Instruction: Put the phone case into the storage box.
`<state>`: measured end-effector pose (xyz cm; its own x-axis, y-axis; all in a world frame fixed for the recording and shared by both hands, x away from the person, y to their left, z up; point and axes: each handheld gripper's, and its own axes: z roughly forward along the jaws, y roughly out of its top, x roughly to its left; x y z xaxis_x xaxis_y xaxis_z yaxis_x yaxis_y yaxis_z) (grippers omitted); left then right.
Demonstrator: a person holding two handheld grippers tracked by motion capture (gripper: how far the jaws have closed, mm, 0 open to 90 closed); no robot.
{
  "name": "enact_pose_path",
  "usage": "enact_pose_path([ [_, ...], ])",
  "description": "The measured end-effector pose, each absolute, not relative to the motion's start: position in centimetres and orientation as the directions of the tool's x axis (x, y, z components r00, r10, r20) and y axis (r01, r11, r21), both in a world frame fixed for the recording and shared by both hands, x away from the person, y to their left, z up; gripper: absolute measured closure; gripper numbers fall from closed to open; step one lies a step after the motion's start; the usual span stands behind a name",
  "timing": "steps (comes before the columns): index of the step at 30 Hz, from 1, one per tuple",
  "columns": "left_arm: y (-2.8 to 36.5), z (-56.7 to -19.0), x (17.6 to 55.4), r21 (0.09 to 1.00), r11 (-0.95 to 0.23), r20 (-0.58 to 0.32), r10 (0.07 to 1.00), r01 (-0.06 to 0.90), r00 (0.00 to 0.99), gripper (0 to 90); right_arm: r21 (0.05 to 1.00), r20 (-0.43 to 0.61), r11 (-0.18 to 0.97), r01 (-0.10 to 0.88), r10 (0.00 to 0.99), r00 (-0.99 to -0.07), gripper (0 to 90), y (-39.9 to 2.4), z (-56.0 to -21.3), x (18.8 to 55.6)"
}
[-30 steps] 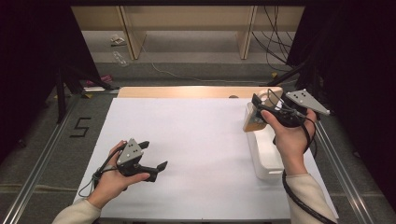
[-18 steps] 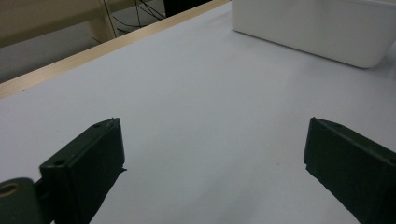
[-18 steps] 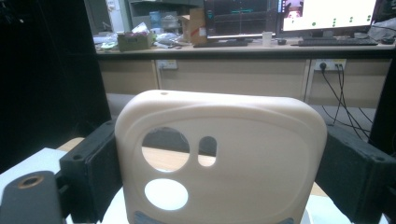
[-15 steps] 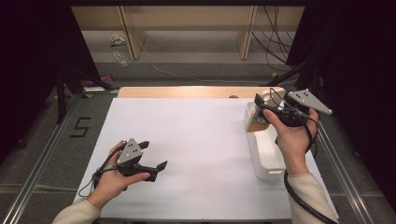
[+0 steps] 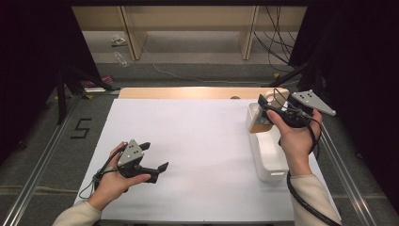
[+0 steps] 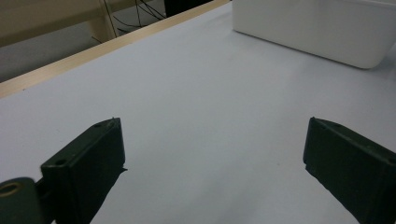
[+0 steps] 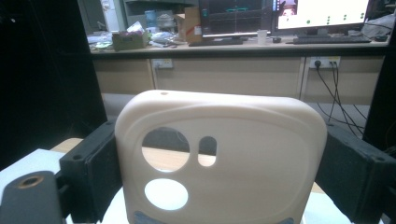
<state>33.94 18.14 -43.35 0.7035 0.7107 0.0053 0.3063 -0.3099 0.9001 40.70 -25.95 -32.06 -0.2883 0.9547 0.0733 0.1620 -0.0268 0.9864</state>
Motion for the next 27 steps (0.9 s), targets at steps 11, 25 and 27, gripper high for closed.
enact_pose_path([
  [11,18.1,-43.4,34.0,0.900,-0.310,0.004,0.711,0.308,0.704,5.2,0.985,0.086,-0.042,0.167,0.961,-0.265,11.8,-26.6,-32.2,40.8],
  [25,18.1,-43.4,34.0,0.899,-0.309,0.001,0.712,0.311,0.703,5.5,0.984,0.090,-0.049,0.170,0.965,-0.246,11.8,-27.0,-32.6,41.1],
  [27,18.2,-43.4,34.0,0.899,-0.308,0.001,0.712,0.311,0.702,5.5,0.984,0.089,-0.047,0.171,0.966,-0.242,11.8,-27.2,-32.6,41.1],
])
